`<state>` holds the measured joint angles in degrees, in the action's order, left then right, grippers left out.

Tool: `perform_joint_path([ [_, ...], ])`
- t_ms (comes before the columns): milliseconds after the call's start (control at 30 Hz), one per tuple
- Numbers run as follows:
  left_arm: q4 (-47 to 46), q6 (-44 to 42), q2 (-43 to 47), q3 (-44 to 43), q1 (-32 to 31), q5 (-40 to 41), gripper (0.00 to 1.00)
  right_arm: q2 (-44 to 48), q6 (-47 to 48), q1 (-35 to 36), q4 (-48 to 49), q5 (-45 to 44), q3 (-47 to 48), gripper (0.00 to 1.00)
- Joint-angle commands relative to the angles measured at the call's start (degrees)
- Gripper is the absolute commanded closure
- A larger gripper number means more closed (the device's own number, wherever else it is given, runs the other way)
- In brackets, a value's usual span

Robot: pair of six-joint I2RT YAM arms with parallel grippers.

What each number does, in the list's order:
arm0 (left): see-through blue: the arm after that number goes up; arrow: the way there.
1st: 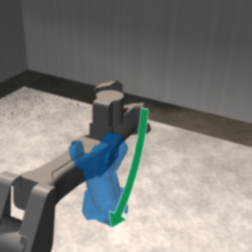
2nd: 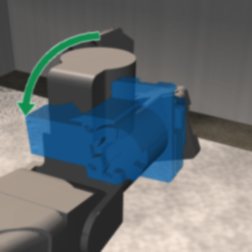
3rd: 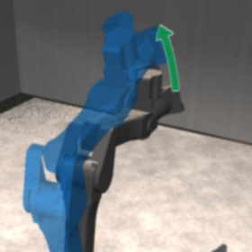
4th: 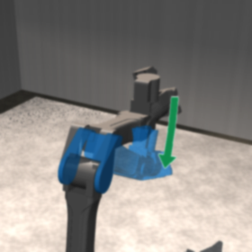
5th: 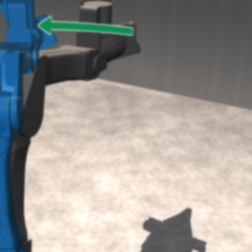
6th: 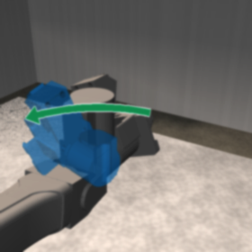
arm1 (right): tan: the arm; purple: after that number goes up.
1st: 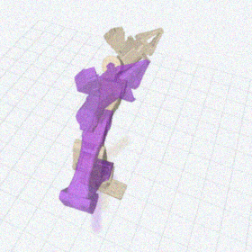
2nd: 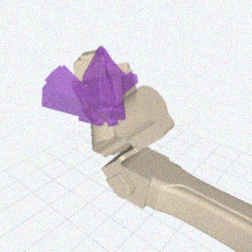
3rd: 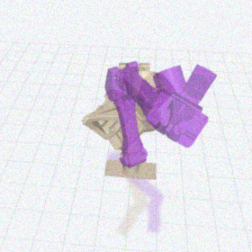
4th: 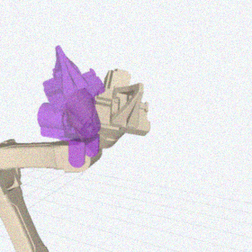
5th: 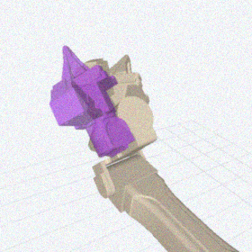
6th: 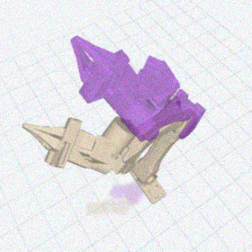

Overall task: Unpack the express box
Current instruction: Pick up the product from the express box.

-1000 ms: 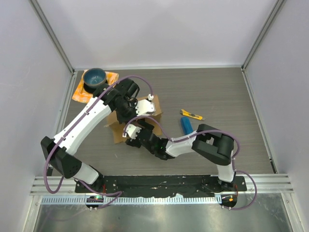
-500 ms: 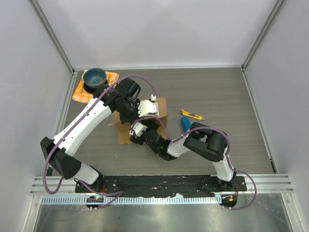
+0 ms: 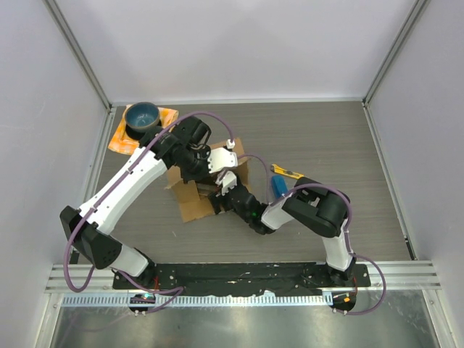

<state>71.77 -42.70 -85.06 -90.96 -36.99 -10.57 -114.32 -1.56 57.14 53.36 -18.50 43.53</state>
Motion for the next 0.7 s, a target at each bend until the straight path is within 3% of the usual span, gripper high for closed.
perform_joint_path([
  [0, 23.6, -0.1, 2.0, -0.7, -0.9, -6.1, 1.0, 2.6, -8.8, -2.1, -1.9, 9.6, -2.3, 0.26],
  [167, 23.5, -0.2, 1.3, -0.7, -0.9, -5.3, 1.0, 4.7, -9.2, -2.1, -4.5, 16.9, -3.2, 0.51],
  [367, 21.0, 0.8, -0.5, -0.5, -0.8, -3.5, 1.0, 9.8, -8.8, -0.8, -6.7, 17.4, -5.5, 0.73],
  [667, 13.8, 3.4, -2.7, 1.5, 1.3, 3.7, 1.0, 19.0, -7.0, 6.6, -13.1, 6.1, -11.3, 0.82],
])
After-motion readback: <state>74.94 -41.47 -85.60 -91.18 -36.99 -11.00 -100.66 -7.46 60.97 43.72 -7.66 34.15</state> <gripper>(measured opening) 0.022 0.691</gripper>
